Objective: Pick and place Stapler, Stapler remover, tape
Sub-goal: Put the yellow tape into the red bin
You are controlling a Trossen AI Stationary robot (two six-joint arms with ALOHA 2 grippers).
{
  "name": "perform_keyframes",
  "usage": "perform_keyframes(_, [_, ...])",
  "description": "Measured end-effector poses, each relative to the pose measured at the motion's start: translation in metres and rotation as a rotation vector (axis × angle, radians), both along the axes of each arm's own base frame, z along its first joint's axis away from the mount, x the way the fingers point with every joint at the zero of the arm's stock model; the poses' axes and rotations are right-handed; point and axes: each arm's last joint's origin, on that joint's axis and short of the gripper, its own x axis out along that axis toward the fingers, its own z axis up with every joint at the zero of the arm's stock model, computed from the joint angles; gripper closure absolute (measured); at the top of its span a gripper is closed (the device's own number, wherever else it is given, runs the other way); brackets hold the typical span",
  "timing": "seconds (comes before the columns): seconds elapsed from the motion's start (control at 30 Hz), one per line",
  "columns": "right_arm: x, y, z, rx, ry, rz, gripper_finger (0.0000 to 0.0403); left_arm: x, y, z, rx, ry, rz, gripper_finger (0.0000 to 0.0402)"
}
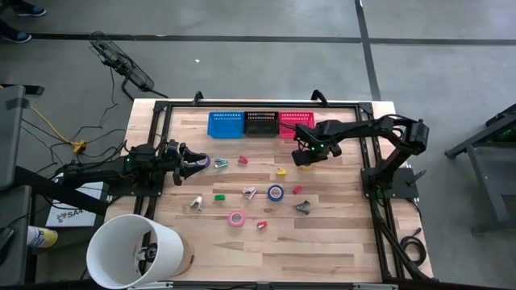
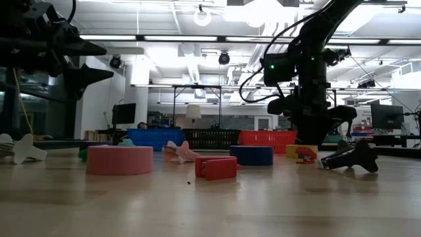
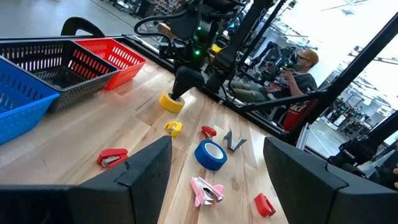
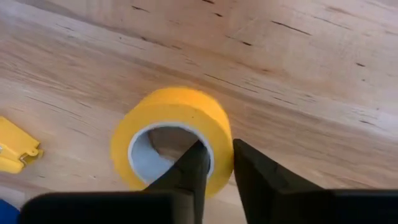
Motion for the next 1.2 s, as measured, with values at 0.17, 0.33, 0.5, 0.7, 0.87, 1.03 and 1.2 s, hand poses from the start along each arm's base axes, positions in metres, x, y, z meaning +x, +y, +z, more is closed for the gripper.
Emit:
perform_keyframes(0.17, [0.0, 0.0, 0.0, 0.005, 0.0, 0.001, 0.0375, 0.0, 0.0, 0.0, 0.0, 0.0, 0.0, 0.0152])
perform_keyframes(0.33, [0.0, 0.001, 0.006, 0.028, -0.044, 0.006, 0.0375, 0.0, 0.0, 0.0, 0.0, 0.0, 0.0, 0.0152])
perform_keyframes(0.5, [-0.001, 0.003, 0.017, 0.032, -0.107, 0.001, 0.0375, 0.0, 0.0, 0.0, 0.0, 0.0, 0.0, 0.0152])
perform_keyframes(0.7, [-0.004, 0.0, 0.034, 0.006, -0.175, -0.025, 0.0375, 0.0, 0.0, 0.0, 0.0, 0.0, 0.0, 0.0152])
perform_keyframes(0.87, [0.0, -0.012, 0.058, -0.038, -0.215, -0.022, 0.0375, 0.0, 0.0, 0.0, 0.0, 0.0, 0.0, 0.0152])
perform_keyframes(1.03, [0.001, -0.033, 0.085, -0.119, -0.226, -0.01, 0.0375, 0.0, 0.0, 0.0, 0.0, 0.0, 0.0, 0.0152])
perform_keyframes(1.2, [-0.006, -0.053, 0.104, -0.192, -0.215, -0.001, 0.0375, 0.0, 0.0, 0.0, 0.0, 0.0, 0.0, 0.0152])
